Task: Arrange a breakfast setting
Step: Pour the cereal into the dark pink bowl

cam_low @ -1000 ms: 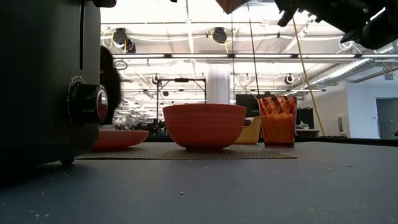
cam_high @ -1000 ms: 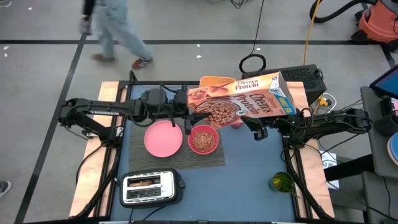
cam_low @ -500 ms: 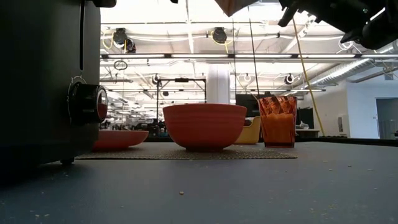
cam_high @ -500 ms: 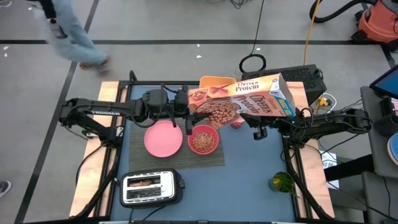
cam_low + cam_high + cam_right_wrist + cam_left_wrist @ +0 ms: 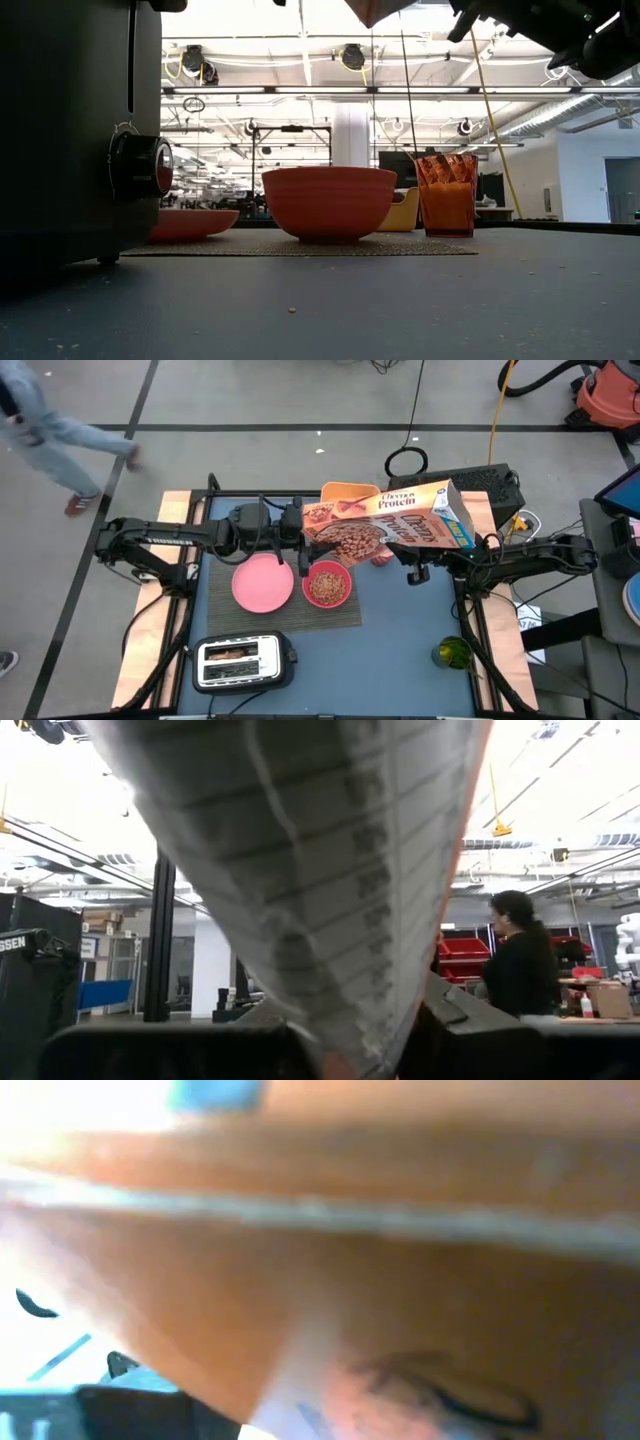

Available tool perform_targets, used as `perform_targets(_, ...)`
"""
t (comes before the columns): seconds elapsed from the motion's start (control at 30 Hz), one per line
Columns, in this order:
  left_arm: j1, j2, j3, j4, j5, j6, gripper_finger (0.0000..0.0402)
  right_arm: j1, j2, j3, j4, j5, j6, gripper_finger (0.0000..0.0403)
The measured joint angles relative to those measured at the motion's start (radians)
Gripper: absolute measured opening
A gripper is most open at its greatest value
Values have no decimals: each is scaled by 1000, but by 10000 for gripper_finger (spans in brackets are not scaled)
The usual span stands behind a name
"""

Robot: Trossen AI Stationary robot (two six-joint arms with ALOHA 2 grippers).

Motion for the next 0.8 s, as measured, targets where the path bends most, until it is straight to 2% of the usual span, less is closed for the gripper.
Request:
perform_targets(0.13,0,0,0,-8,-17,1,344,0,0,0,0,2,0,69)
perform_targets(0.23,6,-1,0,-40,-46,0,361,-3,-13,0,-17,25,-8,63)
perform_targets(0.8,87,1,0,-284,-47,-32,365,-96,-225,-2,-331,32,-30,60)
